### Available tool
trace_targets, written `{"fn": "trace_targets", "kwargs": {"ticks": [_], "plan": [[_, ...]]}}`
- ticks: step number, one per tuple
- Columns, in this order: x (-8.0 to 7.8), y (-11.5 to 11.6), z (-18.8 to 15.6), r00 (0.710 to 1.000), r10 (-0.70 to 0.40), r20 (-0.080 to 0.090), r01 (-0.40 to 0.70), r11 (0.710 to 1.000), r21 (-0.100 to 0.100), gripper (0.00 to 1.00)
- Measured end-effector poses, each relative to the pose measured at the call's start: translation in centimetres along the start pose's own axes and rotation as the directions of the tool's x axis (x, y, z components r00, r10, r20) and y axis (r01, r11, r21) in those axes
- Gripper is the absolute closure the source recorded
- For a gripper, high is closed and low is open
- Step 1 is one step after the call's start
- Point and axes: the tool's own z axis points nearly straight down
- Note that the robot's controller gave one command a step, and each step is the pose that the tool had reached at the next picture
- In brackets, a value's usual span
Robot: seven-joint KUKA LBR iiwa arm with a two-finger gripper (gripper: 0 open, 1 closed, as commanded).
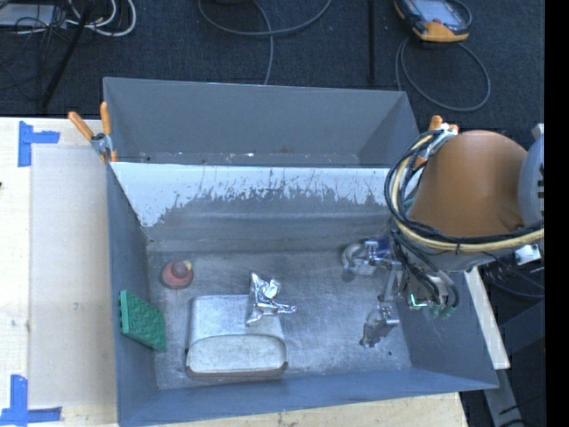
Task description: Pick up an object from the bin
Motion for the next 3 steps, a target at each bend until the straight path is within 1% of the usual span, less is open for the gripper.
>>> {"fn": "trace_targets", "kwargs": {"ticks": [1, 2, 3], "plan": [[-1.8, 5.7, 11.6, 0.978, 0.207, 0.001, -0.207, 0.978, -0.001, 0.00], [-4.7, 7.8, 14.4, 0.934, 0.357, 0.008, -0.357, 0.934, -0.001, 0.00], [-8.6, 14.5, 14.4, 0.889, 0.457, 0.014, -0.457, 0.889, -0.005, 0.00]]}}
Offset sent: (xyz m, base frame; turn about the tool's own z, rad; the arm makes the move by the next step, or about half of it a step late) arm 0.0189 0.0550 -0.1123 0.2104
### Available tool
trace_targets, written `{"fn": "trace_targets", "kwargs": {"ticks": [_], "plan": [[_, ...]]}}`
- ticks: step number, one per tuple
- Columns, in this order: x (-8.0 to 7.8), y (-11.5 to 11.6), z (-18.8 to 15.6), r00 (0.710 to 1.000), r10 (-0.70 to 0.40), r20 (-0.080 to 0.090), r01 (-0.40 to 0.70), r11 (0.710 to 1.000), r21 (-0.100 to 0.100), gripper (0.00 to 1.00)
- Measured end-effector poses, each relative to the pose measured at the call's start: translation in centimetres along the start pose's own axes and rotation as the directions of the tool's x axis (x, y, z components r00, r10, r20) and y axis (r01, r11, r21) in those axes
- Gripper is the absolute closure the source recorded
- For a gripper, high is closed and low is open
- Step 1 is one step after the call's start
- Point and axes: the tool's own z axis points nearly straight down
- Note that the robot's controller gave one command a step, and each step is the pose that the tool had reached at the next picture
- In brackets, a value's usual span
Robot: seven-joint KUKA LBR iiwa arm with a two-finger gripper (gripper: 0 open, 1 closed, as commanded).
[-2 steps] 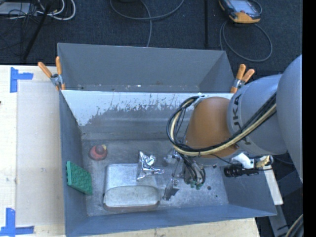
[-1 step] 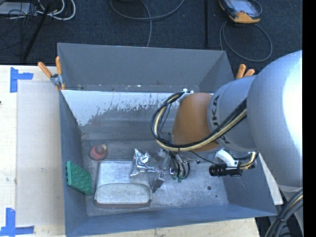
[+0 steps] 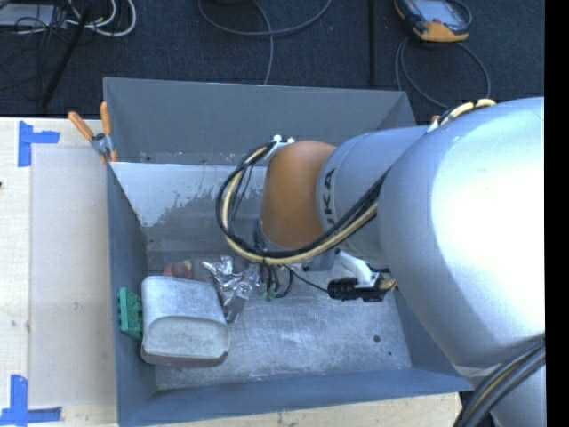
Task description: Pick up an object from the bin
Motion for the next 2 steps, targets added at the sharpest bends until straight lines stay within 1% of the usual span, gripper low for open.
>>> {"fn": "trace_targets", "kwargs": {"ticks": [1, 2], "plan": [[0.1, 0.1, -0.1, 1.000, -0.002, -0.001, 0.002, 1.000, -0.004, 1.00], [-1.8, 0.5, -13.8, 0.999, -0.032, 0.002, 0.032, 0.999, -0.004, 1.00]]}}
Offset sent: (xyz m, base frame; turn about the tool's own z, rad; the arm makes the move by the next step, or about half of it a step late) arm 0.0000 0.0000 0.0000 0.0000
